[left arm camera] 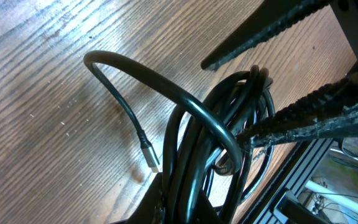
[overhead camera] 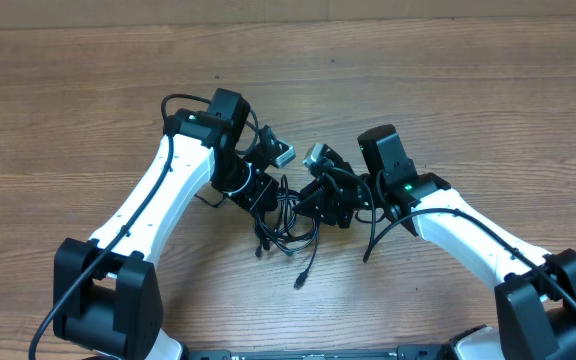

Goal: Untangle cables

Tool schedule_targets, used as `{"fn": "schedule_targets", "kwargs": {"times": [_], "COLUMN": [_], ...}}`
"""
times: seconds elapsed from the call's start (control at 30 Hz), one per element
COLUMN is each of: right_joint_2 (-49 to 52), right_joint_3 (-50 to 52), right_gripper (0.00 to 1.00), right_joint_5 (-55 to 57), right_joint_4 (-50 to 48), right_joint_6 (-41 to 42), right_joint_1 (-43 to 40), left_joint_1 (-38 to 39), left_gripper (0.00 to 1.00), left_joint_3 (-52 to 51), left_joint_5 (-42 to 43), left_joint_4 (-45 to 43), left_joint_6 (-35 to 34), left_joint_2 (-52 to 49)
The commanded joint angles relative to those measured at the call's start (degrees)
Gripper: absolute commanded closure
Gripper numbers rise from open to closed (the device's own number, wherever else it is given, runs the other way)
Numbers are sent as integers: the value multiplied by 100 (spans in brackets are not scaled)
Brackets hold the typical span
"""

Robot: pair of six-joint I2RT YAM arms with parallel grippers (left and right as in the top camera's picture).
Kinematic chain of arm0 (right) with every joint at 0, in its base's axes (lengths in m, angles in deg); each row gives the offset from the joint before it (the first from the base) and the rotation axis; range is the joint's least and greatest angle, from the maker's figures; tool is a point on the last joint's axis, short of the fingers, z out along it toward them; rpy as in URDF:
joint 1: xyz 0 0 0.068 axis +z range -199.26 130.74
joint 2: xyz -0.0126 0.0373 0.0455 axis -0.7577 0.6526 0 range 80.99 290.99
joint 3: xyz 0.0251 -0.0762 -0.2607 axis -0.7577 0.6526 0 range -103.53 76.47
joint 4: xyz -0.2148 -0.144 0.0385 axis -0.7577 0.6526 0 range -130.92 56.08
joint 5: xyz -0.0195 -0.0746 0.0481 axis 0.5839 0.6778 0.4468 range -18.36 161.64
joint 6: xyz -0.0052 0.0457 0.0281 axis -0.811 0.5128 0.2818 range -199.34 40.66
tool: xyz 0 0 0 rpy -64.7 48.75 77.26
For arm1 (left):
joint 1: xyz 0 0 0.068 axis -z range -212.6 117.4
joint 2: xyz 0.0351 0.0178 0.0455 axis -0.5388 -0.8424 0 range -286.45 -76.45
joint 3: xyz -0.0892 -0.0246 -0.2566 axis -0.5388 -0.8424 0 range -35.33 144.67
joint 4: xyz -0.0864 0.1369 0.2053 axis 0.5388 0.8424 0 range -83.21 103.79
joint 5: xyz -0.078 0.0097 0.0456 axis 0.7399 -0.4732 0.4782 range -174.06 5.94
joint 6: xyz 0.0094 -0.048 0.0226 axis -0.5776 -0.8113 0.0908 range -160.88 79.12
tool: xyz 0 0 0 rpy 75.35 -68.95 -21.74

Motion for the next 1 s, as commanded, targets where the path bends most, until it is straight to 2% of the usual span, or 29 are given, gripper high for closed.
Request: {"fn": "schedule_targets", "kwargs": {"times": [0.0,0.17,0.3,0.6,0.63,0.7,0.73,0.77,0.8,0.83,0.87,0.9,0.97], "right_joint_2": [-111,-111,-111,-111,-111,-111,-111,-111,-111,-111,-111,-111,-111], "right_joint_3": [-42,-42,-42,-42,-42,-42,-42,-42,-42,-42,-42,-42,-42], "right_gripper": [66,84,85,96,96,96,96,96,96,96,96,96,96], "right_joint_5": [258,483,498,737,737,737,734,734,737,737,737,737,737], "right_joint_4": [-107,-157,-188,-278,-278,-275,-273,-271,-262,-256,-247,-236,-229], "right_joint_6": [127,275,302,590,601,601,601,601,601,601,601,599,601], "right_joint_1": [20,20,20,20,20,20,20,20,20,20,20,20,20], "left_joint_1": [-9,-9,-9,-9,-11,-11,-11,-11,-11,-11,-11,-11,-11], "left_gripper": [96,96,96,95,89,69,63,50,26,11,12,23,33], "left_joint_3": [35,35,35,35,35,35,35,35,35,35,35,35,35], "left_joint_5": [201,199,199,195,195,195,195,195,197,197,197,197,197], "left_joint_4": [61,85,85,83,72,28,2,-17,-35,-55,-63,-79,-122], "left_joint_6": [4,2,0,-2,-2,-2,-4,-24,-22,-22,-20,-20,-20], "left_joint_2": [13,13,13,13,13,13,13,13,13,13,13,13,13]}}
